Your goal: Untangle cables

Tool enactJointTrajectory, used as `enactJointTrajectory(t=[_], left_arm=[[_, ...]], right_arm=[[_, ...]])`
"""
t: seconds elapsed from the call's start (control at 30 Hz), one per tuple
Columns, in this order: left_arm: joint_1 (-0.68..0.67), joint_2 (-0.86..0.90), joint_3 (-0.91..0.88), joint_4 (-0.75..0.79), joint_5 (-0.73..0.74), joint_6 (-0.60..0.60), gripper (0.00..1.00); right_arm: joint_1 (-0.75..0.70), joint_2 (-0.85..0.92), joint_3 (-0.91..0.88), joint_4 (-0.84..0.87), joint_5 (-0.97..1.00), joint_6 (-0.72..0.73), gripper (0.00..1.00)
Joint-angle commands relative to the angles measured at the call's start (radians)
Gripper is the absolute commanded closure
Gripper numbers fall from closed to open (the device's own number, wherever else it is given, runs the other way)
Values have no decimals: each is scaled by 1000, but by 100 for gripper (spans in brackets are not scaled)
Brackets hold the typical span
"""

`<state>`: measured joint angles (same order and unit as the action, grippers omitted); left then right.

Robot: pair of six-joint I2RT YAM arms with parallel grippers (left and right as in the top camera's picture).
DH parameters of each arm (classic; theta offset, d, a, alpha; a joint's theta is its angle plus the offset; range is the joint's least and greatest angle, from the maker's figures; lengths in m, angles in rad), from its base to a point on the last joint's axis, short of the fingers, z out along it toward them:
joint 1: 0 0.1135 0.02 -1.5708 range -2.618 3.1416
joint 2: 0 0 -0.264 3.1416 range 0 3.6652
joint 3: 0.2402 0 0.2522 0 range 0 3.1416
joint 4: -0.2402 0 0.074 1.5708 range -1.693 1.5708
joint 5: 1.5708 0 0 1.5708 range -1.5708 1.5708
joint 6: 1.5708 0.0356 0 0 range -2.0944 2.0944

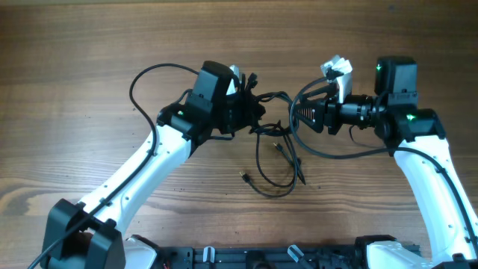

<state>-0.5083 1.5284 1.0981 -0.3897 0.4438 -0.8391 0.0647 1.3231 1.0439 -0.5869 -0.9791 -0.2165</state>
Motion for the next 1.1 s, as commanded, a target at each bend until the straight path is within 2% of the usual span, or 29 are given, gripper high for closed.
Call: enactJointTrajectory(t=[0.0, 0.13, 0.17, 0.27, 0.8, 0.93, 1.07], left_arm=[[61, -10, 9, -39, 121, 13, 96], [118, -10, 9, -47, 360, -14, 96], [119, -10, 9, -55, 380, -22, 96], [117, -10, 9, -92, 386, -37, 96], [117, -10, 9, -105, 394, -37, 96], [117, -10, 9, -105, 399, -38, 96], [91, -10, 9, -99, 401, -60, 96]], right_arm=[[30, -20, 26, -19, -104, -219, 47], [119, -18, 26, -53, -86, -346, 50], [142, -16, 26, -53, -69, -360, 51], [197, 3, 26, -45, 20, -360, 56], [211, 87, 24, -31, -12, -359, 63], [241, 103, 21, -5, -8, -352, 71], [254, 151, 21, 85, 27, -200, 78]])
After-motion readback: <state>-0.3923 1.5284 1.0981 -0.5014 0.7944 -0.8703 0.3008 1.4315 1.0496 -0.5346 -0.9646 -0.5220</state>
